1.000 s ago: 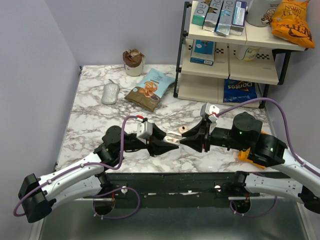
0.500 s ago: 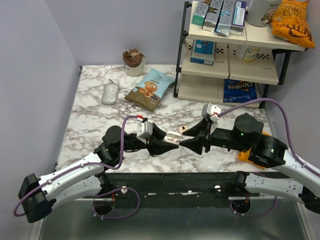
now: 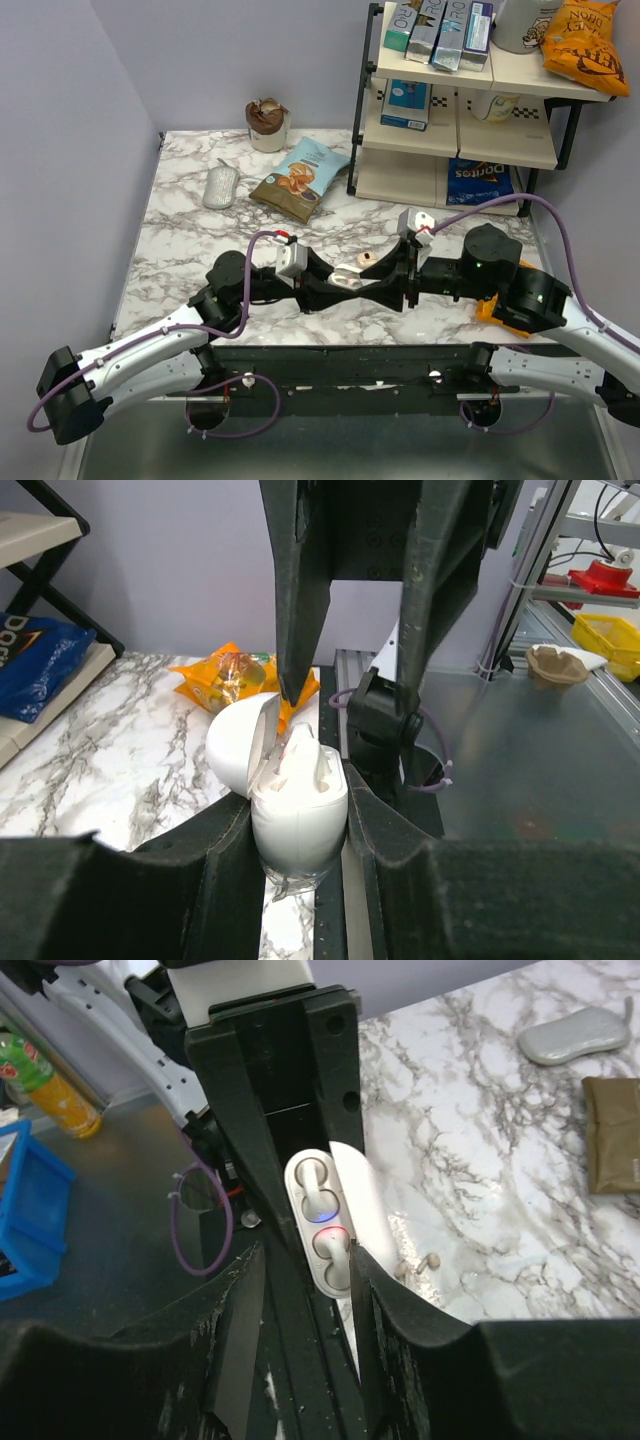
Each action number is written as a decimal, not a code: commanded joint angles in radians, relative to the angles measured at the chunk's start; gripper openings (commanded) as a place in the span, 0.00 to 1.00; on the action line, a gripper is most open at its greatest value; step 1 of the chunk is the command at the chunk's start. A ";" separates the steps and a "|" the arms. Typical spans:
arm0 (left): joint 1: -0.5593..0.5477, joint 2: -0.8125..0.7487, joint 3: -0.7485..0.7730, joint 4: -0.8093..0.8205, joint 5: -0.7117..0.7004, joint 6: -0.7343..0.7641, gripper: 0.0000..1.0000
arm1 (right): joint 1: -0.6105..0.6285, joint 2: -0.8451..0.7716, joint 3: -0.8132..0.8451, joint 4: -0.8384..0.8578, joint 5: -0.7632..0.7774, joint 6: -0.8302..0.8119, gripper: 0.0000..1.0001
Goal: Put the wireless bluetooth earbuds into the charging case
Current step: Adjust the earbud with the charging case.
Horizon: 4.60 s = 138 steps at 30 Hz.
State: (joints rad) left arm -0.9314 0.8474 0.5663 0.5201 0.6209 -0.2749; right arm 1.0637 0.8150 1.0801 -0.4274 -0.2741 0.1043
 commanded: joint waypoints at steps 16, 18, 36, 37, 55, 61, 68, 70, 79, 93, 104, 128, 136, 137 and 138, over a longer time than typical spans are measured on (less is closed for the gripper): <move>-0.004 -0.011 0.035 0.014 0.033 -0.004 0.00 | -0.001 0.026 0.027 -0.050 0.087 0.025 0.50; -0.004 -0.013 0.034 0.014 0.034 -0.004 0.00 | 0.001 0.026 0.024 -0.054 0.102 0.025 0.49; -0.006 -0.008 0.032 0.043 0.045 -0.014 0.00 | 0.001 0.061 0.006 -0.045 0.191 0.032 0.34; -0.006 -0.010 0.030 0.046 0.046 -0.014 0.00 | 0.001 0.064 0.006 -0.047 0.197 0.032 0.34; -0.007 -0.004 0.017 0.061 0.037 -0.017 0.00 | 0.001 0.024 -0.034 -0.007 0.203 0.051 0.01; -0.007 0.001 0.009 0.072 0.031 -0.015 0.00 | 0.001 -0.020 -0.062 0.026 0.207 0.060 0.01; -0.007 0.004 0.007 0.073 0.027 -0.017 0.00 | 0.001 -0.063 -0.092 0.068 0.220 0.075 0.01; -0.007 0.004 0.004 0.072 0.025 -0.018 0.00 | -0.001 -0.071 -0.098 0.075 0.219 0.078 0.01; -0.007 0.007 0.009 0.073 0.020 -0.015 0.00 | -0.001 -0.056 -0.095 0.075 0.151 0.058 0.01; -0.007 0.013 0.024 0.066 0.017 -0.006 0.00 | 0.001 -0.010 -0.075 0.009 0.073 0.003 0.01; -0.007 0.022 0.027 0.063 0.017 -0.003 0.00 | 0.001 -0.020 -0.046 -0.020 0.104 -0.003 0.39; -0.009 0.047 0.023 0.058 0.040 -0.024 0.00 | -0.001 0.073 0.098 -0.037 -0.004 0.017 0.36; -0.012 0.050 0.021 0.070 0.039 -0.024 0.00 | 0.001 0.098 0.087 -0.036 0.044 0.021 0.35; -0.012 0.051 0.020 0.072 0.037 -0.026 0.00 | 0.001 0.099 0.083 -0.034 0.053 0.021 0.36; -0.012 0.051 0.020 0.073 0.039 -0.026 0.00 | 0.001 0.101 0.083 -0.034 0.058 0.020 0.36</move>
State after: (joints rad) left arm -0.9337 0.8986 0.5755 0.5362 0.6353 -0.2985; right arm 1.0649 0.9089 1.1687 -0.4534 -0.2298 0.1234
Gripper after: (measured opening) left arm 0.372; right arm 0.354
